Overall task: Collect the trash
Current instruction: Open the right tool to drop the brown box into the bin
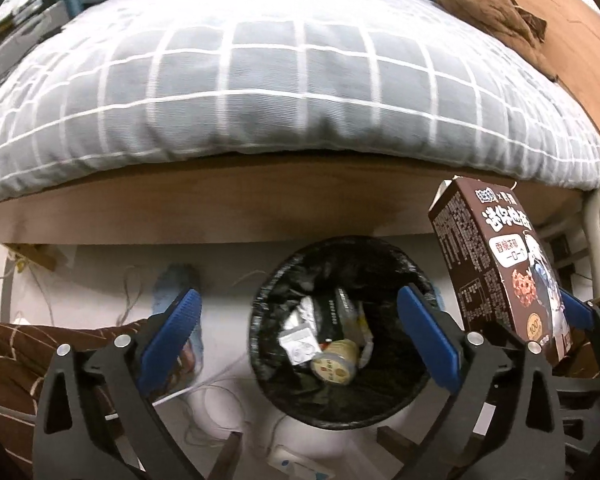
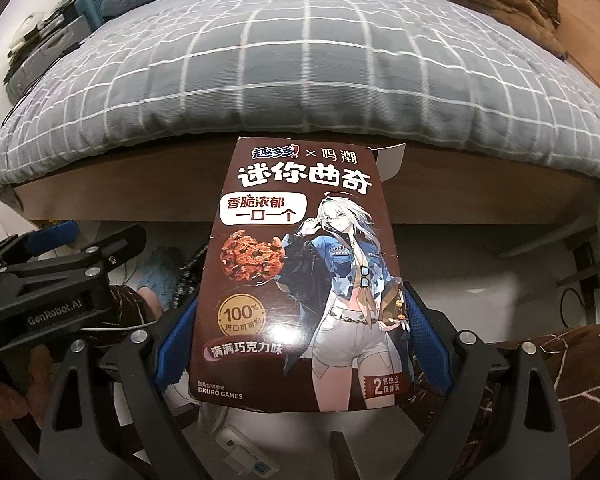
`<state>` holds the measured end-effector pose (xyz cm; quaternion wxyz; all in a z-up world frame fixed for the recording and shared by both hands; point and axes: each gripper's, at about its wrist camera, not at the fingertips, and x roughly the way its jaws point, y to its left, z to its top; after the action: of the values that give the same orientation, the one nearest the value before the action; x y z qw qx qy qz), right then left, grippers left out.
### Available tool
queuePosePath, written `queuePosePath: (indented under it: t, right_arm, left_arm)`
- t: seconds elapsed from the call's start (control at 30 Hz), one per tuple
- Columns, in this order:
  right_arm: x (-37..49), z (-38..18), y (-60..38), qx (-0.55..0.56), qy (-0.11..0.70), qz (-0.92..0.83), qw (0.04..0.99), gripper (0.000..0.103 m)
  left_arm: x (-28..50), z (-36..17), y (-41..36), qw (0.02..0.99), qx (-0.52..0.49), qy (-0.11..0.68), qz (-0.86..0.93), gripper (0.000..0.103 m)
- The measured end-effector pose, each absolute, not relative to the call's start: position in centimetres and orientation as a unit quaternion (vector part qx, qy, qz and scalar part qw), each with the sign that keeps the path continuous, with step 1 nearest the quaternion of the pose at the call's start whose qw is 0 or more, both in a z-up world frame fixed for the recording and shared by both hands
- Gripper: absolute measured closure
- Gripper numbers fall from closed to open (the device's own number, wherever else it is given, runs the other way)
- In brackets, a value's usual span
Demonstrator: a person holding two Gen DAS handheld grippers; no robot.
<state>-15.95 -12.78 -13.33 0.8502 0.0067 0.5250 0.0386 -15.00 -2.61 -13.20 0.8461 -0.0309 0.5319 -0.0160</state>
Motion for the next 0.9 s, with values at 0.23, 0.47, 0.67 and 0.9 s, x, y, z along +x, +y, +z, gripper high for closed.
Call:
queuePosePath:
  t: [0.23,0.47,0.67,0.9]
  right_arm:
    - [-15.7,-13.6,-10.3,-0.001,0.528,0.055,0.847,0.016]
    - [-15.3,-14.0,-8.5,-0.018,0.531,0.071,0.844,0.015]
    - [-15.4,-13.5,-8.5,-0.023,0.518,0.056,0.853,0.008]
    - [-15.0,-12.4,-11.3,-0.022,0.502,0.033,0.864,0.008]
  left_arm:
    - [-15.4,-12.6,0.1,0.848,-0.040,0.528,0.000,0.006]
    - [-15.4,-12.7,1.4,0.846,-0.050,0.531,0.007,0.006]
    - [-15.4,-12.7,1.1,0.846,-0.047,0.531,0.005,0.006]
    - [-15.5,-11.6,0.5,0.856,-0.043,0.516,0.008,0.006]
